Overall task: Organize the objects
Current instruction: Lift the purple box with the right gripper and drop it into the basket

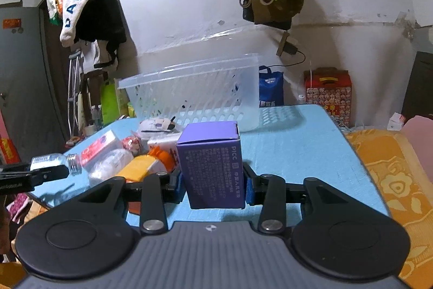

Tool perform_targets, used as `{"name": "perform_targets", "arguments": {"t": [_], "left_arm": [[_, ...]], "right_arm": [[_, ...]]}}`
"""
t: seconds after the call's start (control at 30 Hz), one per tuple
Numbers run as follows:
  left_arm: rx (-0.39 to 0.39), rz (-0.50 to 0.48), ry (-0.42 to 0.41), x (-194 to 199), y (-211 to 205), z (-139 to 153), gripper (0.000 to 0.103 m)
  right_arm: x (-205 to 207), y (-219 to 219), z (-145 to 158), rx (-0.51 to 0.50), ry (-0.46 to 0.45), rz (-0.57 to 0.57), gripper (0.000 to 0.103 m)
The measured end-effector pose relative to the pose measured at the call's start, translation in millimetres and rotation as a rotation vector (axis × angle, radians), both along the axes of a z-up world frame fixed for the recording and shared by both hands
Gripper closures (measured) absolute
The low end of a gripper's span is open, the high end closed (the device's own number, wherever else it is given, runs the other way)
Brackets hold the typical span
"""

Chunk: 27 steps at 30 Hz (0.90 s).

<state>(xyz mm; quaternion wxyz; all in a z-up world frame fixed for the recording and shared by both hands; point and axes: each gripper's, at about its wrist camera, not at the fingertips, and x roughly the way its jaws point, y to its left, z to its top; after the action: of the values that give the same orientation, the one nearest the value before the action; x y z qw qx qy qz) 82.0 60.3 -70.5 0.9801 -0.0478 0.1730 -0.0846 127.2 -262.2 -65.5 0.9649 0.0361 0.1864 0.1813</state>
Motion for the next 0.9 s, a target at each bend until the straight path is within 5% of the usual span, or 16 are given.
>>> {"name": "perform_targets", "arguments": {"t": [0.27, 0.5, 0.7, 0.9], "left_arm": [[-0.04, -0.034, -0.031, -9, 5, 15, 0.044], [-0.081, -0.052, -0.085, 4, 2, 66, 0.044], [-0.127, -0.054, -0.083, 76, -11, 123, 0.045], [-0.065, -0.034, 0.007, 169, -36, 146, 0.045]], "right_arm": [[-3, -4, 29, -0.01, -0.04, 0.009, 0.06], [20, 2, 74, -0.015, -0.101, 0.025, 0.06], [89, 31, 102, -0.05, -0.12, 0.059, 0.06], [165, 57, 97, -0.139, -0.082, 0.054, 0.059]]}}
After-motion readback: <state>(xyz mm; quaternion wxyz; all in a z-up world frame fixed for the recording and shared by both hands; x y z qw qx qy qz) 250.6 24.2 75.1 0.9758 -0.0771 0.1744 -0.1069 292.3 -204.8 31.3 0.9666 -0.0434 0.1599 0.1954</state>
